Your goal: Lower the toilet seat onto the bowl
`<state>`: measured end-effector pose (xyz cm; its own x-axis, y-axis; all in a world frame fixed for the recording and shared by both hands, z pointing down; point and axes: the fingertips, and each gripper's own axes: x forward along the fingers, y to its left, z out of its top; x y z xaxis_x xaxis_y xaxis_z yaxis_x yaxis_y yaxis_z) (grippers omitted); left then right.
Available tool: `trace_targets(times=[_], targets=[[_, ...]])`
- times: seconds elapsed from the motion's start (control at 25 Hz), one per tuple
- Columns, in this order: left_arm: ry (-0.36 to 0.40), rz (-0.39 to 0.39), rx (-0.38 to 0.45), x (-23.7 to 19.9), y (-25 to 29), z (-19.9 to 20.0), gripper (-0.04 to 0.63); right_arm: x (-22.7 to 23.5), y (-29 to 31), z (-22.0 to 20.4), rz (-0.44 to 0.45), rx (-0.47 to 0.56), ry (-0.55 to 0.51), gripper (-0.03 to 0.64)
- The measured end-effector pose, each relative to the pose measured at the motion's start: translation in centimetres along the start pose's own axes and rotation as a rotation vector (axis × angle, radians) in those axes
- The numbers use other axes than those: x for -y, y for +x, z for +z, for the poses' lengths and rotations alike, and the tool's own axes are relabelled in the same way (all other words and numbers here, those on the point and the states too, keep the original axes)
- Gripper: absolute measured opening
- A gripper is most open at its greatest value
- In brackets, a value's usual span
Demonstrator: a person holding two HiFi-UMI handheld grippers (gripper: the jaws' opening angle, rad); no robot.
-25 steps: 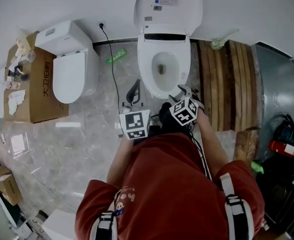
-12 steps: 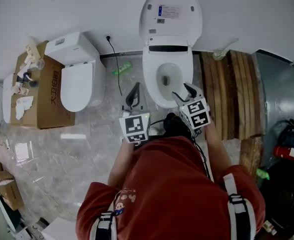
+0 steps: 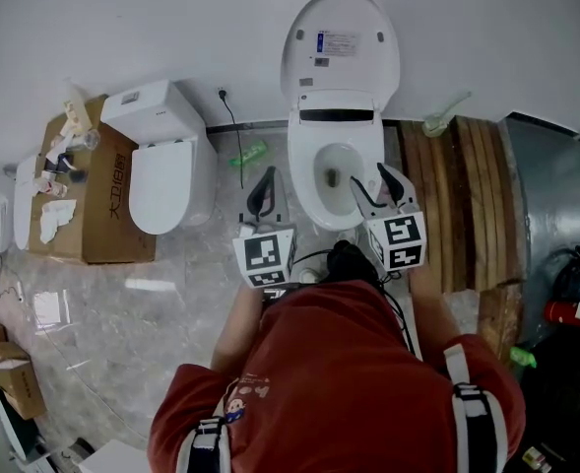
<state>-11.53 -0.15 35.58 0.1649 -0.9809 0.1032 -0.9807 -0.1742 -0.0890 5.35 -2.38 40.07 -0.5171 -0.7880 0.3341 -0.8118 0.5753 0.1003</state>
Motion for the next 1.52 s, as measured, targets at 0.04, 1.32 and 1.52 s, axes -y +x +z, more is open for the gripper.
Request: trace_targets(times=[0.04,1.32,1.52], targets=[[0.008,0.000,0.005,0.1,-0.1,0.3,0.012,0.3,-0.4,0.8,-0.022,0.031,0.009,0.233],[0.004,0.005,0.169,0.4,-2.2,7.2,0.012,2.1,-6.0,9.1,-0.270,0.385,-0.011,0.033],[-0.003,-0.002,0.170,0.6,-2.2,6.9,0.012,2.1,-6.1,9.2,-0.294,0.386,-0.044,0.017]])
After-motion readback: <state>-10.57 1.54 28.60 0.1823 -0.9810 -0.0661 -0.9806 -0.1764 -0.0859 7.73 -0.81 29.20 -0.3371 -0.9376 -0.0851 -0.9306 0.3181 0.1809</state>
